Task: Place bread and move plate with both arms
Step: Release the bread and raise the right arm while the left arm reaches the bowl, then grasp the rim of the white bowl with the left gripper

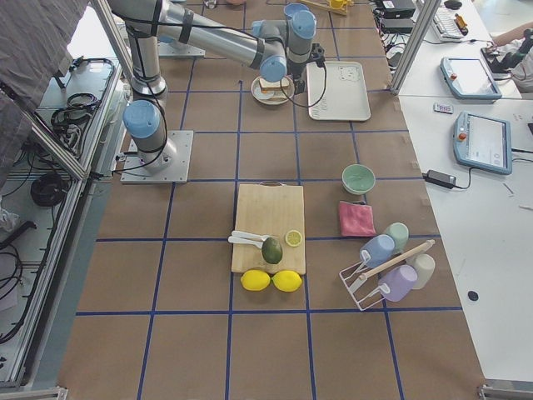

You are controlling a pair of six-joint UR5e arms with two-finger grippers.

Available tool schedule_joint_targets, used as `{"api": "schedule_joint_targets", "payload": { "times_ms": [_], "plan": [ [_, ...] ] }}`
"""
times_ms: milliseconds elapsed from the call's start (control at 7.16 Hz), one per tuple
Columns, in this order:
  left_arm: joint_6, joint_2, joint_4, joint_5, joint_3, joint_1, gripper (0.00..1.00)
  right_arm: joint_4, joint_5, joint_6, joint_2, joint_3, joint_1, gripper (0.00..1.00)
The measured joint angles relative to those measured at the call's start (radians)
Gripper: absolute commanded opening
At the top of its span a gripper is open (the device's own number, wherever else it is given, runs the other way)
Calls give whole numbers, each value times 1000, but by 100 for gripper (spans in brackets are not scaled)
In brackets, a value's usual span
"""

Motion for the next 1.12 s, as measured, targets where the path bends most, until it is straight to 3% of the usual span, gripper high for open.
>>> {"api": "schedule_joint_targets", "payload": {
  "times_ms": [140,419,699,838,1118],
  "plan": [
    [-2,-19,4,-7,-14,-1,100,155,-92,-2,-10,-119,-12,100],
    [-39,-72,73,-11,-96,-4,100,366,-157,0,-47,-290,-52,100],
    [-129,-135,298,-55,-265,-9,100,412,-182,13,-119,-323,-74,100],
    [-162,-169,425,-97,-353,-11,89,417,-194,36,-134,-323,-79,100],
    [-187,-238,571,-138,-458,-14,88,428,-194,105,-140,-314,-84,100]
  ]
}}
